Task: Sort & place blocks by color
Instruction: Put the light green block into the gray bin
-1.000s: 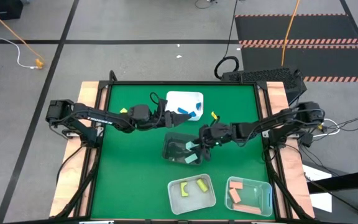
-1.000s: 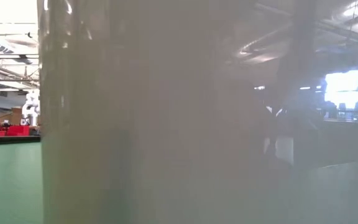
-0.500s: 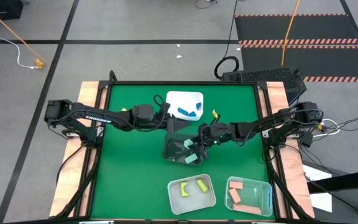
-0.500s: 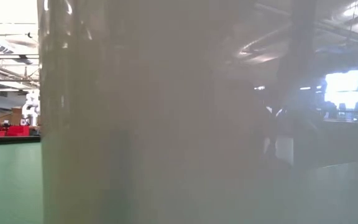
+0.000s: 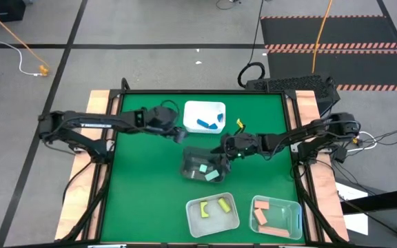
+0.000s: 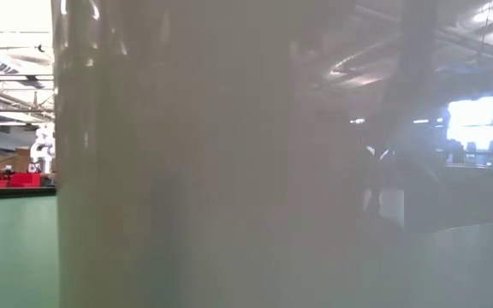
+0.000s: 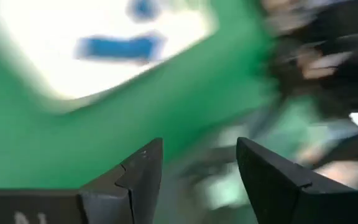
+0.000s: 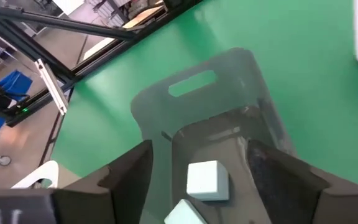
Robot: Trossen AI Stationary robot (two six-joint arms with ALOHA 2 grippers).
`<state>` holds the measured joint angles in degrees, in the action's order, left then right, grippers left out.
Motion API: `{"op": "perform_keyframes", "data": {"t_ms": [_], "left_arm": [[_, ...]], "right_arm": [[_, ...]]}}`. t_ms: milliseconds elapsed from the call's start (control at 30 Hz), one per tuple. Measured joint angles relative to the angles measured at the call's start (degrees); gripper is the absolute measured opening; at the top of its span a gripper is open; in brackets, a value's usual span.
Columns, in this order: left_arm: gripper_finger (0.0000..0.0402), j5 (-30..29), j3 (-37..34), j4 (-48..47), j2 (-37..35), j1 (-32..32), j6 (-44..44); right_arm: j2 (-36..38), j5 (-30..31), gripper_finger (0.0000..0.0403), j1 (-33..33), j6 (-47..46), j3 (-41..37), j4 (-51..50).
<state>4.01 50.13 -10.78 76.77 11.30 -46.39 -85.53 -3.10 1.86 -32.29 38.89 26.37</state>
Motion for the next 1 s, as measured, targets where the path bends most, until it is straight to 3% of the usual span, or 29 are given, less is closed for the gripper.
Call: {"op": "perform_keyframes", "data": {"t_ms": [267, 433, 733, 1000], "left_arm": [[0.0210, -19.2, 0.0, -31.3, -6.5, 5.7, 3.9], [0.0210, -20.1, 0.0, -44.0, -4.7, 10.1, -0.5], [0.0210, -24.4, 0.0, -46.3, 1.3, 19.9, 0.2], [0.0210, -21.5, 0.0, -46.1, 9.3, 27.6, -2.4]], "right_arm": [[2.4, 0.0, 0.0260, -2.4, 0.1, 0.0, 0.3], [3.0, 0.0, 0.0260, -4.1, 0.0, 0.0, 0.4], [3.0, -0.1, 0.0260, -6.1, 0.0, 0.0, 0.4], [3.0, -0.2, 0.0260, -6.4, 0.1, 0.0, 0.4]]}}
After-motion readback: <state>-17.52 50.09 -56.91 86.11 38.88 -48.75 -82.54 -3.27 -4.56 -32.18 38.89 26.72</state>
